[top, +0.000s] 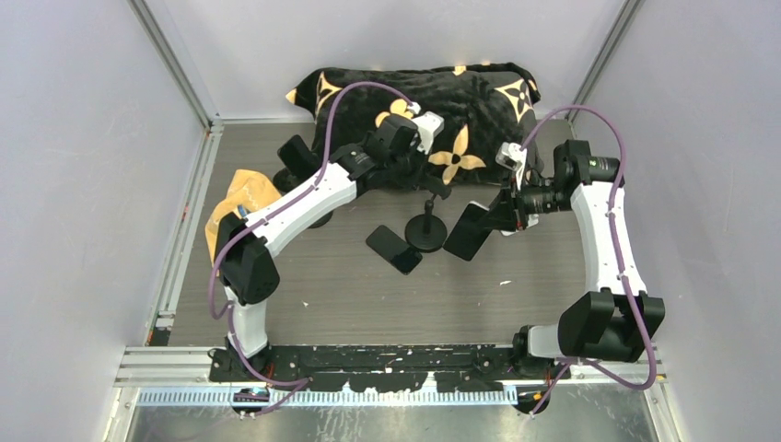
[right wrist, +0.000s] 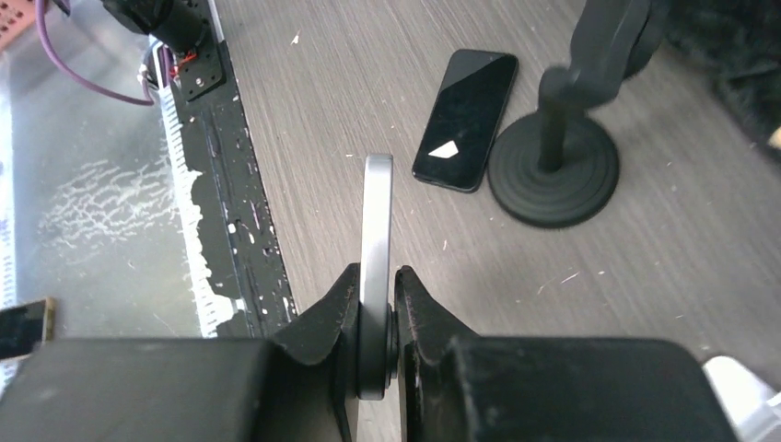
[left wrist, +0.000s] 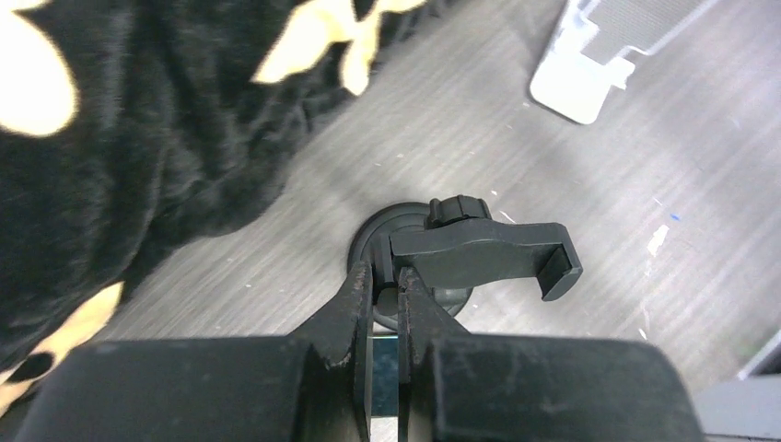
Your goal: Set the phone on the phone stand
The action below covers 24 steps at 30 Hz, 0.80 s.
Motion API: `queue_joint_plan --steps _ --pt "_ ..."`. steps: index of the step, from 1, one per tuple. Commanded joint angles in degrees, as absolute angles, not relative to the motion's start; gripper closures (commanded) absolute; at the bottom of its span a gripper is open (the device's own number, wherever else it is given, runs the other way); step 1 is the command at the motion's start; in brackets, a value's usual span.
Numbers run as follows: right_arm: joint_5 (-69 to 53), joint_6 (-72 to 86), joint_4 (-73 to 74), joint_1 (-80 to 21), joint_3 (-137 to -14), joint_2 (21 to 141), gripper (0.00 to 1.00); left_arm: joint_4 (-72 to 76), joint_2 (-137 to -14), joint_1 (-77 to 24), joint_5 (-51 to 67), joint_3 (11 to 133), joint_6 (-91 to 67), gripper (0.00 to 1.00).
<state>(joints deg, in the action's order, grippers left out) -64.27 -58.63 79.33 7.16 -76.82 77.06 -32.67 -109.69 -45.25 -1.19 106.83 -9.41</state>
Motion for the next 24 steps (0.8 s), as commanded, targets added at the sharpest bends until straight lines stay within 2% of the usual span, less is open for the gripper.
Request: queue_joint_plan --steps 1,12,24 --pt "-69.4 -69.0 88.5 5.6 -84.5 78.4 0.99 -27.9 -106.6 -45.9 11.6 106.6 -9.0 1.0" --pt "-69.1 -61.6 75.4 -5.5 -87.0 77.6 0.99 -27.3 -105.9 -47.3 19.6 106.1 -9.9 1.0" --pt "-70.4 -68.7 73.6 -6.6 -86.1 79.4 0.99 -20.2 -102.0 -49.1 27.9 98.4 -8.5 1.0"
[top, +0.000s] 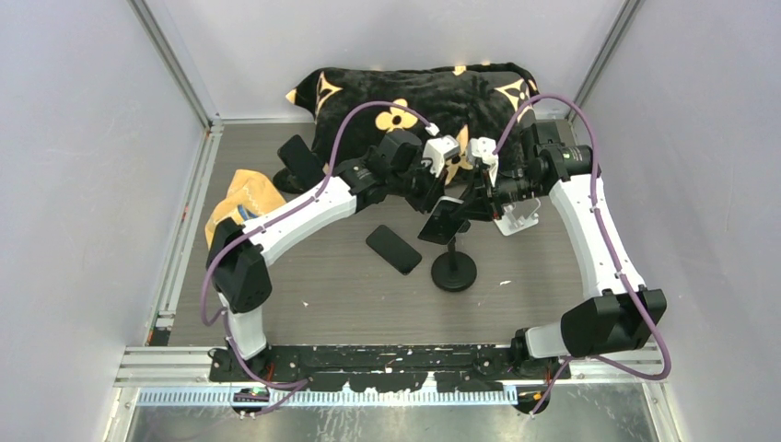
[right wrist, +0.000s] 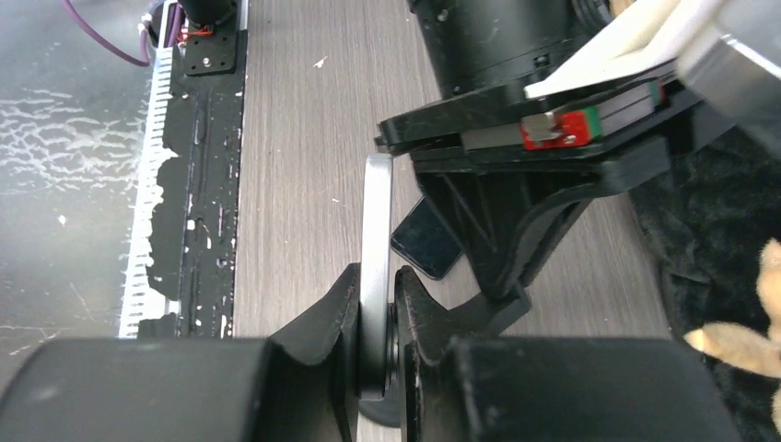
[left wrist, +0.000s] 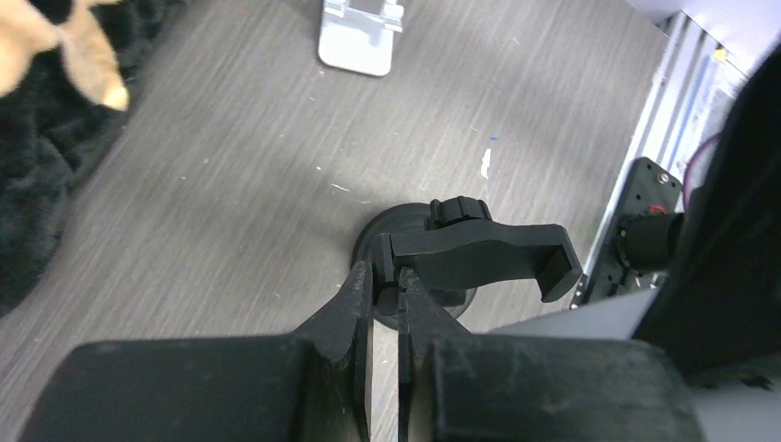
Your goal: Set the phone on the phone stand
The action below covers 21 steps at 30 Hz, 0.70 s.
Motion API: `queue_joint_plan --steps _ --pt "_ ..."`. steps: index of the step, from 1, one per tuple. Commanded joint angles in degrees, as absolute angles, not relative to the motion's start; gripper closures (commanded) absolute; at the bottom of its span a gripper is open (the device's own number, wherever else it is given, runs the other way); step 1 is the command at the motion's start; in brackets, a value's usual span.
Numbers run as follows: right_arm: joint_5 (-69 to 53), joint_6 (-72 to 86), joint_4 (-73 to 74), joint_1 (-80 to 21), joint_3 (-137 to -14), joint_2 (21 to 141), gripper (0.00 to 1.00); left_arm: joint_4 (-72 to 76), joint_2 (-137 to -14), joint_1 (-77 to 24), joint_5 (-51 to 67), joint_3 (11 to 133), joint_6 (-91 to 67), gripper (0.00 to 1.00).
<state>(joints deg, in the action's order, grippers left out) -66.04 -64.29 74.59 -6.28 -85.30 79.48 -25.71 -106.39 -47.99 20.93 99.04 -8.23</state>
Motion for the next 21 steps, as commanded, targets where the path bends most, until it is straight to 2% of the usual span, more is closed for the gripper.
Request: queue_joint_plan --steps 1,21 --pt "-70.3 -69.2 73.9 -6.7 -85.9 79.4 0.99 -20.1 -101.8 -49.2 28.3 98.2 -8.4 0.99" --pt "-67.6 -70.9 76.5 -6.6 -81.8 76.5 0.99 -17.3 -97.8 -49.9 27.7 92.9 -7.4 0.99"
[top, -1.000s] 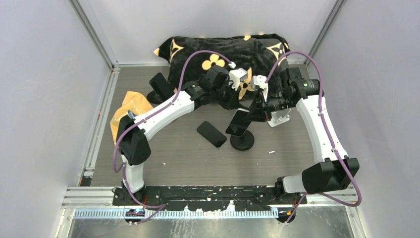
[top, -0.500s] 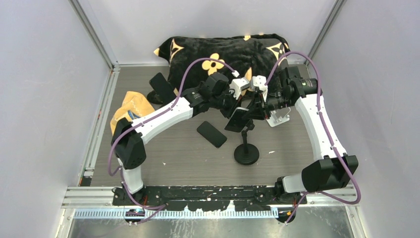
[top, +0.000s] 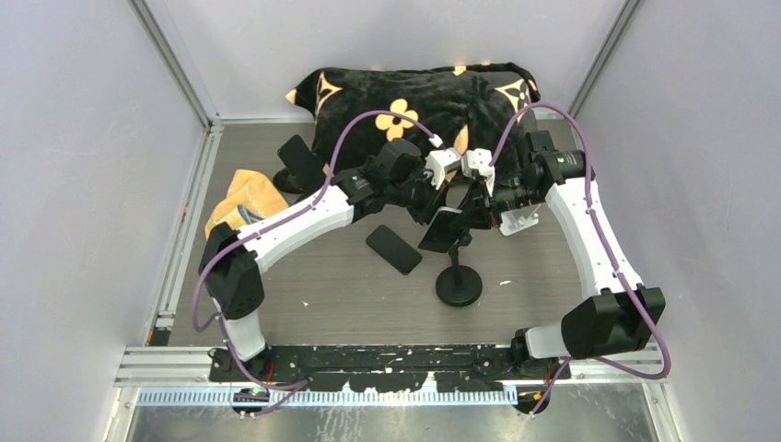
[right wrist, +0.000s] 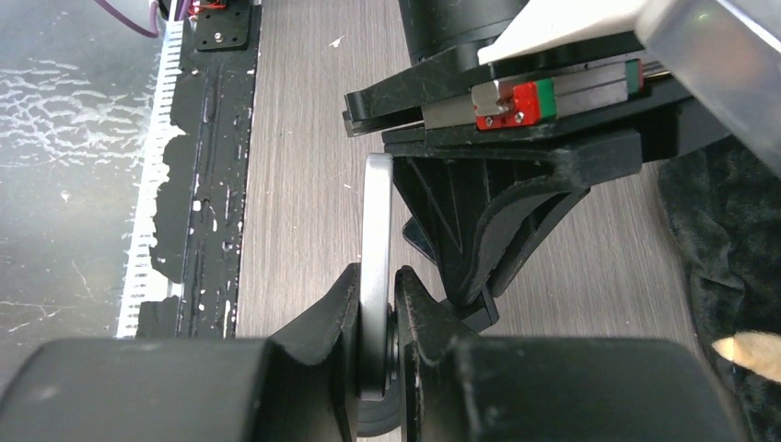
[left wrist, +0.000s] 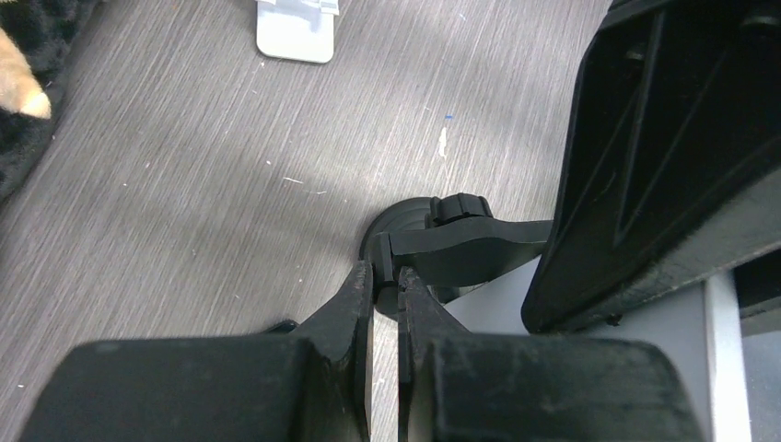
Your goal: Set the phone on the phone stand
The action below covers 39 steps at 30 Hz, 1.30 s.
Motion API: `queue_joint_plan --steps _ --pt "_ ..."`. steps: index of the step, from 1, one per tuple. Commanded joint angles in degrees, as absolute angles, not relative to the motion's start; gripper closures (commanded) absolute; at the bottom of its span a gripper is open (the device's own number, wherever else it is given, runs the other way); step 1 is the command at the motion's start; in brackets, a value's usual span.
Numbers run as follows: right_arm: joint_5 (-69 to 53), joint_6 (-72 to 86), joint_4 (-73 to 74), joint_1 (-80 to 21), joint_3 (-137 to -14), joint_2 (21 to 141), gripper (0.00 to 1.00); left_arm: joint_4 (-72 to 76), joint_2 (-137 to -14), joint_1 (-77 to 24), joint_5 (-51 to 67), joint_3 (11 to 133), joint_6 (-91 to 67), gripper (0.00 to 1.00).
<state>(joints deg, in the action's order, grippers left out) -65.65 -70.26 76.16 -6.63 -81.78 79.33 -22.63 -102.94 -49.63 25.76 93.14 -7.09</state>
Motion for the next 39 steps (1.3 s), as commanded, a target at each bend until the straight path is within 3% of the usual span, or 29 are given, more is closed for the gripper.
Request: queue_joint_plan --steps 1,14,23,39 --pt "-67.5 -70.4 76.6 -6.5 -81.7 76.4 0.99 -17.2 -97.5 -50.0 27.5 92.7 -7.3 1.0" --pt "-61.8 -58.9 76.0 -6.1 -79.0 71.8 0.99 -16.2 -94.4 -50.7 20.5 89.5 -6.0 1.0" --pt "-54.5 -44.1 67.5 -5.5 -72.9 67.7 0.99 -15.4 -92.7 -52.1 13.5 88.1 -5.5 0.99" --pt "-49.5 -34.2 63.0 -3.3 -67.0 64.8 0.99 -15.4 -90.2 -52.2 7.2 83.5 -4.9 0.99"
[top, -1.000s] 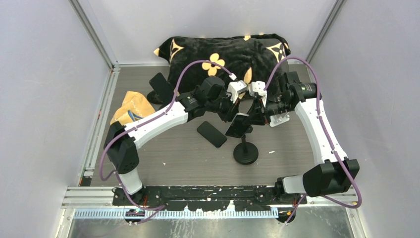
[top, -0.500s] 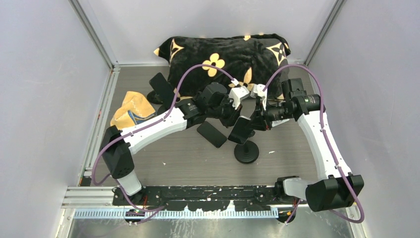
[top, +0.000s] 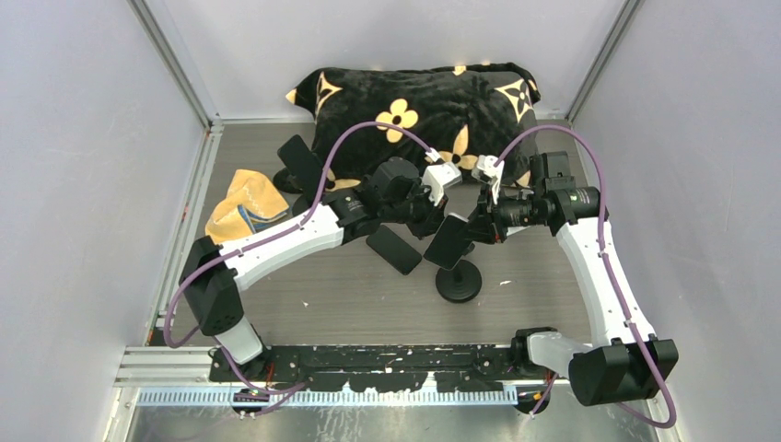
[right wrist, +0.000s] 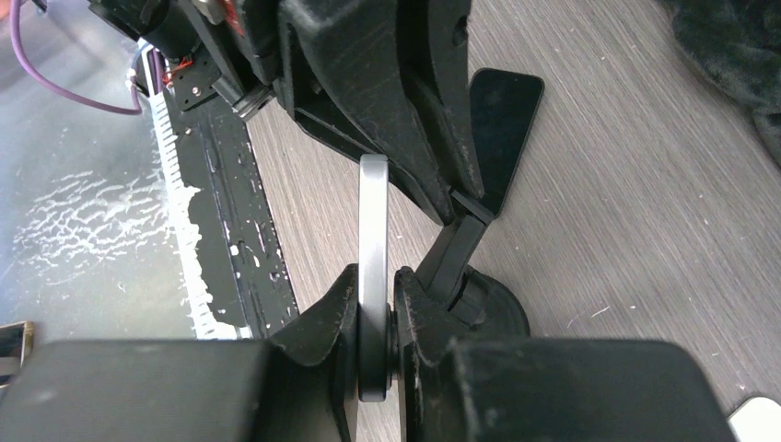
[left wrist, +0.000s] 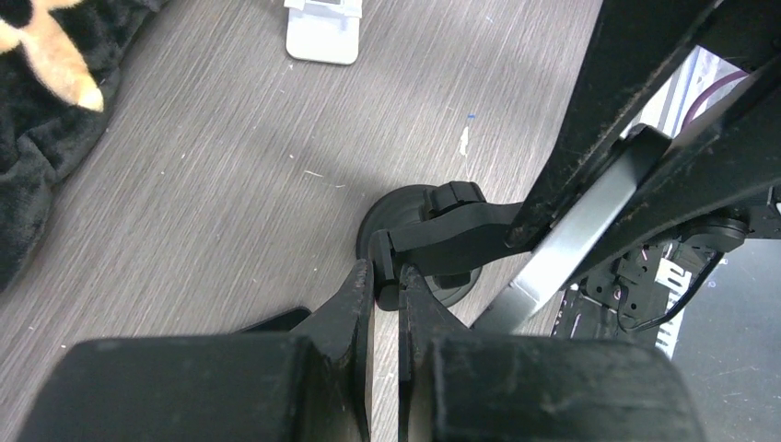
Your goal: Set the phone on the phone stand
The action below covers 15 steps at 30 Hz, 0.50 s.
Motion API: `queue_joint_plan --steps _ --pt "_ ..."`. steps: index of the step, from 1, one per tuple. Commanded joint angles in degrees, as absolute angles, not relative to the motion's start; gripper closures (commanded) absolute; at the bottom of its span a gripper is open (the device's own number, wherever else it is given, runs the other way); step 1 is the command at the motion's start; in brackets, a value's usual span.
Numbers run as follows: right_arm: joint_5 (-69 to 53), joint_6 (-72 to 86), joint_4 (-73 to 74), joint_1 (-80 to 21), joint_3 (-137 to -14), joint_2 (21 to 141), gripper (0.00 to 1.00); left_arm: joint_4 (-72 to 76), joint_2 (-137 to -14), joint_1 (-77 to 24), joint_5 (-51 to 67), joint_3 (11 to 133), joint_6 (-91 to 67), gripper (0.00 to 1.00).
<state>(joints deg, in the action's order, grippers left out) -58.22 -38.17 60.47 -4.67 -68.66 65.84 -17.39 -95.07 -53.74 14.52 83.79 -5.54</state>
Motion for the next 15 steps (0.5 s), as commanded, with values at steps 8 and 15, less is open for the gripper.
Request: queue_joint_plan --steps 8,15 --pt "-47.8 -32.5 63.4 -3.1 -67.0 64.4 0.99 -15.9 -90.2 -52.2 5.5 83.4 -4.2 0.99" --pt "-46.0 -32.0 64.1 -3.1 -67.0 64.6 0.99 -16.8 -89.9 -52.2 3.1 83.6 -3.5 0.99"
